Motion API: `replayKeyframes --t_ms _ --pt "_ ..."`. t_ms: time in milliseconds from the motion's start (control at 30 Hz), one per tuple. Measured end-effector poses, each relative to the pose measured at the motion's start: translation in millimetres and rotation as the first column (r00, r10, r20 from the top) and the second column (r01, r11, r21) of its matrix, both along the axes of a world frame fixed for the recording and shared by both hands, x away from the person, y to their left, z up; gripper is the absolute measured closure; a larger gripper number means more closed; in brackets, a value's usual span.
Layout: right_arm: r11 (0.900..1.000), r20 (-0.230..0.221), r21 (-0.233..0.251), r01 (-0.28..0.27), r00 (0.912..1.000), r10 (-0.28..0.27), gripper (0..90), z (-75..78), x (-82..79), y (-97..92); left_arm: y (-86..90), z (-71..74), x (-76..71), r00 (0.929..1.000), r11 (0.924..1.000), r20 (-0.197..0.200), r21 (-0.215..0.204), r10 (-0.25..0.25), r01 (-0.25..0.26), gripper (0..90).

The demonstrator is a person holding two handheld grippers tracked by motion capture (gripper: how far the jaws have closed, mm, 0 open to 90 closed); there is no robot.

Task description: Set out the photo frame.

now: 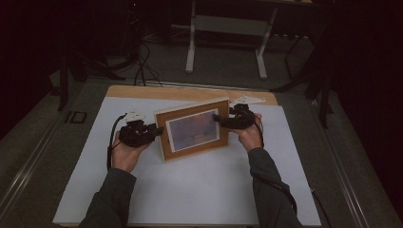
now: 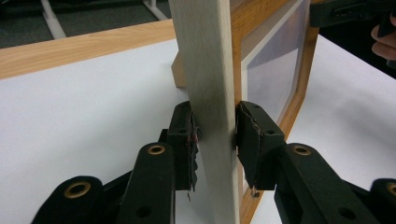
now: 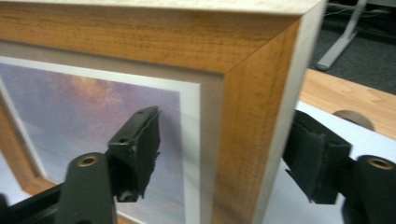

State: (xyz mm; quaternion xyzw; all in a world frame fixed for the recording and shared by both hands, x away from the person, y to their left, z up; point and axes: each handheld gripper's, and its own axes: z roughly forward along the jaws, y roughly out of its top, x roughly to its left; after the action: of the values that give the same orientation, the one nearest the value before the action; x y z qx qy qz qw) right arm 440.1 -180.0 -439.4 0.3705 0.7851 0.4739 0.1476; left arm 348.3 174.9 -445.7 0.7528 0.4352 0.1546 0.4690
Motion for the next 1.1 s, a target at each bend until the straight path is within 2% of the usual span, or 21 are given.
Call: replayKeyframes --t_ms 167,233,367,400,500,1100 --pt "1.0000 -0.003 0.010 -0.001 1.0000 0.001 33.6 -1.1 0.8 -2.4 -0.3 -0.1 0.0 1.0000 1.0000 0.002 0.002 0.001 -0.001 68.6" --pt "1.0000 -0.013 -0.003 -0.003 0.9999 0.003 33.8 -3.2 2.7 -3.8 -1.1 -0.6 0.2 1.0000 1.0000 0.009 0.005 -0.001 0.001 68.5" --pt "0.9998 -0.032 0.019 -0.010 0.9994 0.011 33.7 -5.6 4.7 -6.0 -1.2 -1.1 0.4 0.9999 1.0000 0.010 0.003 -0.002 0.002 68.5" --pt "0.9992 -0.037 0.034 -0.019 0.9991 0.020 35.9 -6.3 5.4 -6.8 -2.5 -1.8 0.9 0.9999 1.0000 0.013 0.002 -0.001 0.001 68.2" --pt "0.9992 -0.043 0.036 -0.017 0.9989 0.019 37.3 -6.1 5.0 -8.0 -3.4 -2.6 1.7 0.9999 1.0000 0.016 0.001 -0.001 0.001 67.8" --pt "0.9991 -0.050 0.041 0.009 0.9987 -0.007 41.1 -5.6 1.8 -15.3 -9.5 -3.5 7.0 0.9998 1.0000 0.019 0.001 0.009 -0.009 66.1"
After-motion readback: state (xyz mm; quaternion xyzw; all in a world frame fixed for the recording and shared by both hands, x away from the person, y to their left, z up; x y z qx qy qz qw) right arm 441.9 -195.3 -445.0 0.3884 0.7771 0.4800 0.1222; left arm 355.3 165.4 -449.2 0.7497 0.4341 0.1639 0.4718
